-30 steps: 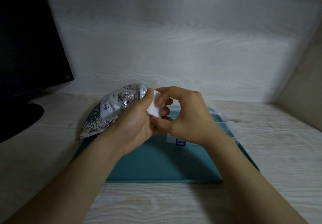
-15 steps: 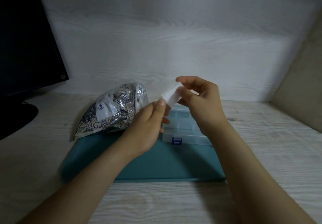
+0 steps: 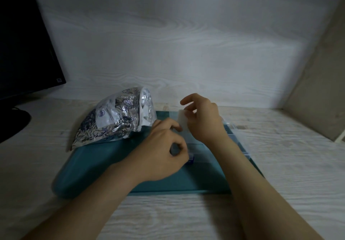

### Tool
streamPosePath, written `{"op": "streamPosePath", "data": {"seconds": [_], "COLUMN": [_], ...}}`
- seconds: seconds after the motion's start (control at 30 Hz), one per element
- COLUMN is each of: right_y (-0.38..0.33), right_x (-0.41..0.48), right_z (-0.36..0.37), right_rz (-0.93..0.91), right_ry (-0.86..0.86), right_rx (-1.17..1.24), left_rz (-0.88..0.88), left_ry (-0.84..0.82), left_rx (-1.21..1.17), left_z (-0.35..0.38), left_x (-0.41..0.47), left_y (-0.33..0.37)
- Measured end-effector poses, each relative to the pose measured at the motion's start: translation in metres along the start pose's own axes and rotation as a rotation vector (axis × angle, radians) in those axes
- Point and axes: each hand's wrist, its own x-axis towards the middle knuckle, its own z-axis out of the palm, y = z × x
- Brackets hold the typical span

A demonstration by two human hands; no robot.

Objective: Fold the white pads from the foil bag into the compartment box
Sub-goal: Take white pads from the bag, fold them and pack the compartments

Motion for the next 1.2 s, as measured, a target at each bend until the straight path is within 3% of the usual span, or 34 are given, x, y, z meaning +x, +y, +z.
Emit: {"op": "streamPosePath", "data": {"seconds": [0.13,0.33,0.5,0.6,0.7,0.93,1.07,1.2], "right_y": [-0.002,0.004,0.006,0.007,0.005,-0.003,-0.003,-0.011], "right_x": [-0.003,-0.001,0.000,0.000,0.000,-0.004,-0.004,-0.005], "right_z": [0.003,0.006,0.011,0.013,0.012,0.014,0.014,0.016], "right_rz": [0.035,0.098,0.120,0.127,0.106,0.083,0.024,-0.019], "right_ry": [-0.157,-0.139,-0.119,-0.138,-0.111,-0.140,-0.252,-0.182], "right_rx": [-0.041,-0.069,-0.095,-0.101,-0.139,-0.224,-0.234,-0.207], "left_rz": [-0.010,0.058,0.266,0.241,0.174,-0.010,-0.241,-0.418], "left_ry": [-0.018,0.078,0.502,0.714,0.793,0.774,0.626,0.547], "left_rx": [-0.052,-0.044,0.146,0.267,0.358,0.283,0.113,0.150], "left_z": [-0.003,-0.007,-0.023,-0.029,-0.034,-0.045,-0.051,-0.054], "left_x": [0.000,0.000,0.003,0.005,0.005,0.009,0.011,0.008], "left_y": [0.000,0.000,0.002,-0.003,-0.012,-0.038,-0.052,-0.056]}}
